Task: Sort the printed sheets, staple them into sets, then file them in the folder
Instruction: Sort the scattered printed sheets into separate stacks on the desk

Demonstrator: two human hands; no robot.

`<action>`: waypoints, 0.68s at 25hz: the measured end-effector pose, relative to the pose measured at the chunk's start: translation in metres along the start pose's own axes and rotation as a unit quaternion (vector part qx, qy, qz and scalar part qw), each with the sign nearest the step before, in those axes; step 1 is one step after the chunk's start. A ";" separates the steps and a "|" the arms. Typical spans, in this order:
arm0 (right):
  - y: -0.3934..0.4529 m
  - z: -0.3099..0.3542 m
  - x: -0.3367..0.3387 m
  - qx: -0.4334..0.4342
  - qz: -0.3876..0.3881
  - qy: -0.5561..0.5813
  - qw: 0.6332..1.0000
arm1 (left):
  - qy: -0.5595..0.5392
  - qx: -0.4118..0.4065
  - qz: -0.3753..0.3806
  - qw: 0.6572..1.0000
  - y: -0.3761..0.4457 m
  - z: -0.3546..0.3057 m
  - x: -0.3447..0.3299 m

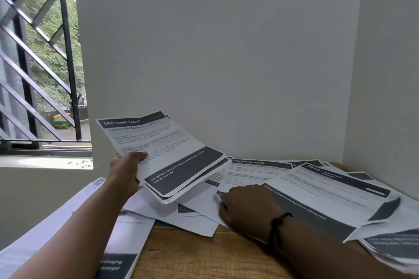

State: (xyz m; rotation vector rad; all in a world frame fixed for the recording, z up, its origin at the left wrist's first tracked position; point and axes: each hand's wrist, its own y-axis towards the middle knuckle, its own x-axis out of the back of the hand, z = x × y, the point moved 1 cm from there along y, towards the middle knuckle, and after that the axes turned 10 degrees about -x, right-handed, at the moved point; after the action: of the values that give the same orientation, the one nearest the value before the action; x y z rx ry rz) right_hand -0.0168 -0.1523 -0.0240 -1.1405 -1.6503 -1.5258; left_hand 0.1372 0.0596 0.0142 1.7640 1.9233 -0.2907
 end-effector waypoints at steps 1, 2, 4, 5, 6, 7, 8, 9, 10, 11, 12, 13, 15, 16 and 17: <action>0.002 0.002 0.003 -0.027 -0.006 0.023 0.999 | -0.003 0.003 -0.001 1.000 0.001 0.000 0.001; 0.005 0.000 0.005 -0.085 -0.022 0.069 0.994 | -0.008 0.007 0.001 1.000 0.002 -0.001 0.001; 0.012 -0.014 0.011 -0.243 -0.077 0.231 0.939 | -0.015 0.014 0.020 1.000 0.001 -0.003 0.001; 0.015 -0.024 0.018 -0.316 -0.120 0.329 0.882 | -0.015 0.018 0.035 0.999 0.000 -0.004 0.002; 0.017 -0.036 0.025 -0.371 -0.165 0.415 0.814 | -0.013 0.024 0.057 0.998 -0.001 -0.004 0.002; 0.018 -0.046 0.035 -0.408 -0.208 0.479 0.749 | 0.003 0.030 0.078 0.997 0.000 -0.003 0.003; 0.017 -0.056 0.044 -0.429 -0.249 0.522 0.694 | 0.031 0.039 0.100 0.994 0.000 -0.003 0.001; 0.016 -0.062 0.052 -0.435 -0.289 0.550 0.652 | 0.075 0.048 0.133 0.987 -0.002 -0.002 0.000; 0.014 -0.064 0.057 -0.424 -0.327 0.561 0.631 | 0.126 0.057 0.171 0.976 -0.003 0.000 -0.002; 0.012 -0.062 0.060 -0.394 -0.360 0.557 0.637 | 0.175 0.066 0.204 0.961 -0.005 0.002 -0.004; 0.009 -0.056 0.062 -0.346 -0.385 0.537 0.666 | 0.211 0.077 0.227 0.948 -0.007 0.004 -0.007; 0.007 -0.048 0.061 -0.286 -0.388 0.503 0.717 | 0.228 0.100 0.248 0.936 -0.011 0.007 -0.009; 0.004 -0.030 0.052 -0.162 -0.285 0.428 0.842 | 0.243 0.143 0.276 0.919 -0.021 0.013 -0.013; 0.001 -0.018 0.046 -0.105 -0.194 0.375 0.901 | 0.257 0.147 0.279 0.914 -0.025 0.014 -0.015; -0.003 -0.005 0.043 -0.054 -0.105 0.317 0.941 | 0.279 0.138 0.277 0.909 -0.025 0.016 -0.015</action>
State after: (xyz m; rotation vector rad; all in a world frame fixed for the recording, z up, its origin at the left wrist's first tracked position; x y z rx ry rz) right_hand -0.0393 -0.1490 0.0129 -0.4405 -1.2747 -1.8822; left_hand 0.1171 0.0359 0.0035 2.7209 1.6611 0.1834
